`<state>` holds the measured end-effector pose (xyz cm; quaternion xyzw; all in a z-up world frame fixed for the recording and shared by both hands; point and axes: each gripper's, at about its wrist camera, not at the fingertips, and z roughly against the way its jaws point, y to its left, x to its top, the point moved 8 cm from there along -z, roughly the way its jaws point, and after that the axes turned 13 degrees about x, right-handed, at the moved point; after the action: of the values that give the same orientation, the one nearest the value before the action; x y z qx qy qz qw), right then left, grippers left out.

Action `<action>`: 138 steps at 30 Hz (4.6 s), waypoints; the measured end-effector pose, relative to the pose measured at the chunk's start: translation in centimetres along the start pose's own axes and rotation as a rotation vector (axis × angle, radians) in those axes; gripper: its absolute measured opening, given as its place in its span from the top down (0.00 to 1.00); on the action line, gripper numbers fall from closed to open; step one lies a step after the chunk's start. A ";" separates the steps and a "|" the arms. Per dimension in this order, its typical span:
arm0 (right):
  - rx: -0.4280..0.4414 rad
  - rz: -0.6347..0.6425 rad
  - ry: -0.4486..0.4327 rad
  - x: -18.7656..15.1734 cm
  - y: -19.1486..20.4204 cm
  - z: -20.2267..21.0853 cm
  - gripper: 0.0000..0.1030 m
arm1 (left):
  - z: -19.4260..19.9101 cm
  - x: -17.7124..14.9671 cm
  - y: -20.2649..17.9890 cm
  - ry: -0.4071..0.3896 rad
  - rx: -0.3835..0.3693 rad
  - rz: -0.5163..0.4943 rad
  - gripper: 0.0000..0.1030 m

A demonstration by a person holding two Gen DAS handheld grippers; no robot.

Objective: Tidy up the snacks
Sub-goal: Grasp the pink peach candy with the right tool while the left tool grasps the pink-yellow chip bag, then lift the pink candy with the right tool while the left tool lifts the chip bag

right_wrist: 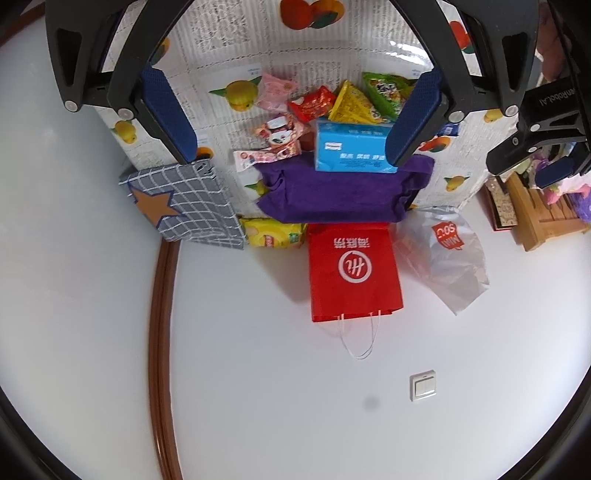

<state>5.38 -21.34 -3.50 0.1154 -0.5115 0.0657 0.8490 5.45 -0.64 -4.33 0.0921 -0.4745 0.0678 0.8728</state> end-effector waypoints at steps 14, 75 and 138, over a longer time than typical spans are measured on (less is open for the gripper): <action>0.013 -0.076 0.118 -5.7 -5.0 -6.1 0.00 | -7.0 -4.4 2.0 0.168 0.017 0.030 0.01; 0.019 -0.069 0.404 -16.9 -5.9 -17.4 0.47 | -16.4 -11.9 1.2 0.402 -0.140 0.052 0.33; 0.122 -0.020 0.268 -7.8 -2.9 -15.4 0.61 | -13.2 -2.3 -2.8 0.196 -0.204 0.000 0.33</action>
<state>15.47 -20.03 -17.72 0.1620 -0.3874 0.1032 0.9017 15.59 -0.47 -13.60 -0.0041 -0.3916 0.0277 0.9197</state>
